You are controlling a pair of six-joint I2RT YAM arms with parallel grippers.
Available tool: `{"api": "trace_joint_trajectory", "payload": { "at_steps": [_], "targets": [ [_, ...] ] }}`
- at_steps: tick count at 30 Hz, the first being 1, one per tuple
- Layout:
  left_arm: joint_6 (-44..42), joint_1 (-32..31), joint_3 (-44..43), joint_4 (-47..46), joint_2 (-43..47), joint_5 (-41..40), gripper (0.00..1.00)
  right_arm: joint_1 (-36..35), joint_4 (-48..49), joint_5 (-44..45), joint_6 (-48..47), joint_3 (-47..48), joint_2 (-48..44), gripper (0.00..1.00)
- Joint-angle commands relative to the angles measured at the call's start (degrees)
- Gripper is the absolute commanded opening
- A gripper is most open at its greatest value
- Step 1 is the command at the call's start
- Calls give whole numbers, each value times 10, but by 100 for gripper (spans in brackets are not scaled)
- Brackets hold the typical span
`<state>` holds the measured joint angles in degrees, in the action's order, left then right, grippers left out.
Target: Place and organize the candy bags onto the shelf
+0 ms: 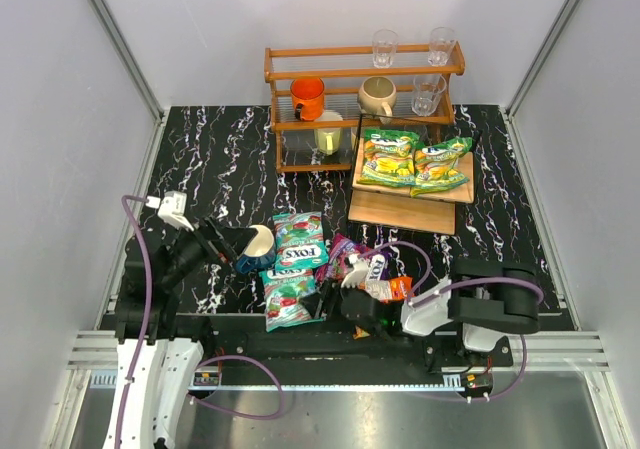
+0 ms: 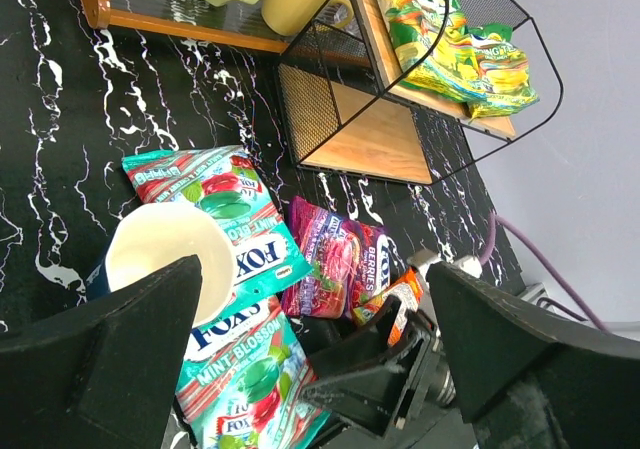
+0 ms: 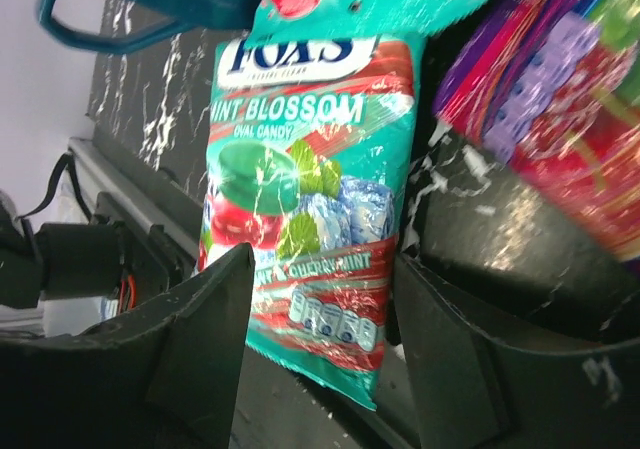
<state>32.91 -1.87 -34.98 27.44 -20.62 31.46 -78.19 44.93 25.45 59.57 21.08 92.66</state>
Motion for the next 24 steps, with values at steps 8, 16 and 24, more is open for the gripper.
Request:
{"api": "trace_joint_trajectory", "payload": {
  "at_steps": [8, 16, 24],
  "targets": [
    [14, -2, -23, 4, 33, -23, 99, -85, 243, 105, 11, -75, 208, 62],
    [9, -2, -26, 32, 48, -30, 99, -110, 33, 184, 93, -26, 167, 59],
    [5, -2, -28, 26, 42, -32, 99, -158, -375, 269, 210, 138, 146, 59]
  ]
}}
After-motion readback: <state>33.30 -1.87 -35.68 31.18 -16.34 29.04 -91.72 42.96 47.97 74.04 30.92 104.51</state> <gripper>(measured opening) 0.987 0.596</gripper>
